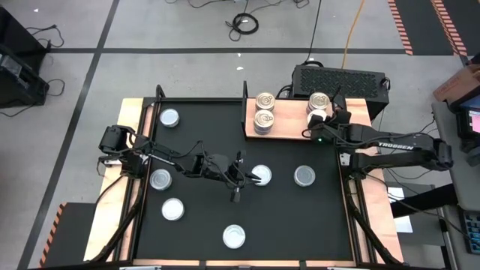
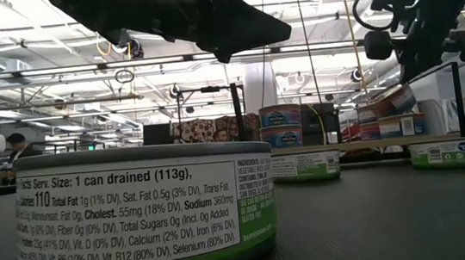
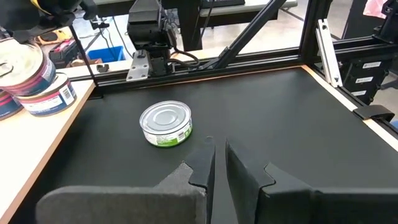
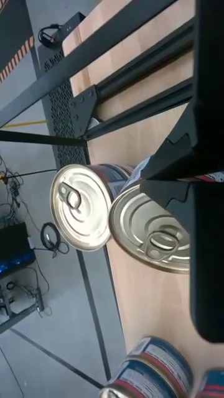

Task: Stack canned seafood by type on shelf
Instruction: Stack the blue-pink tuna can on top of the bottom right blue-pink tuna can on the shelf, then put the green tuna can on the shelf

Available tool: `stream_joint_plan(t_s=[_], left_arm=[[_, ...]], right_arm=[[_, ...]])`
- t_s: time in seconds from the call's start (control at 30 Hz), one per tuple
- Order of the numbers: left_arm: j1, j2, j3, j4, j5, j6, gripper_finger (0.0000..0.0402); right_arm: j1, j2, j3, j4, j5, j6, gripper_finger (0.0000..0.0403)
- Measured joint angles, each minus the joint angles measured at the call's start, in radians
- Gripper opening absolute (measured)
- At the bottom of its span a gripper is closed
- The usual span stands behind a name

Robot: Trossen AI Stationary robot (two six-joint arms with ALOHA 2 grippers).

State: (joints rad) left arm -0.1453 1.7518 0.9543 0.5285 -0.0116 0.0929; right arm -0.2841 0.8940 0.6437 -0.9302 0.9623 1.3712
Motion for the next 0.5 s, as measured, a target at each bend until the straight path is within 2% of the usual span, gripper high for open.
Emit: stream_joint_plan(t_s=[0.17,0.5], left_arm=[[0.000,0.000,0.000,-0.004,0.000,0.000,0.0042],[0.000,0.000,0.000,-0.007,0.000,0.002,0.0042]], right_arm=[[-0.015,0.004,0.000,0.000,0.001,-0.006,0.0022],[-0.018,0.001,0.000,0.000,0.002,-0.026,0.0100]])
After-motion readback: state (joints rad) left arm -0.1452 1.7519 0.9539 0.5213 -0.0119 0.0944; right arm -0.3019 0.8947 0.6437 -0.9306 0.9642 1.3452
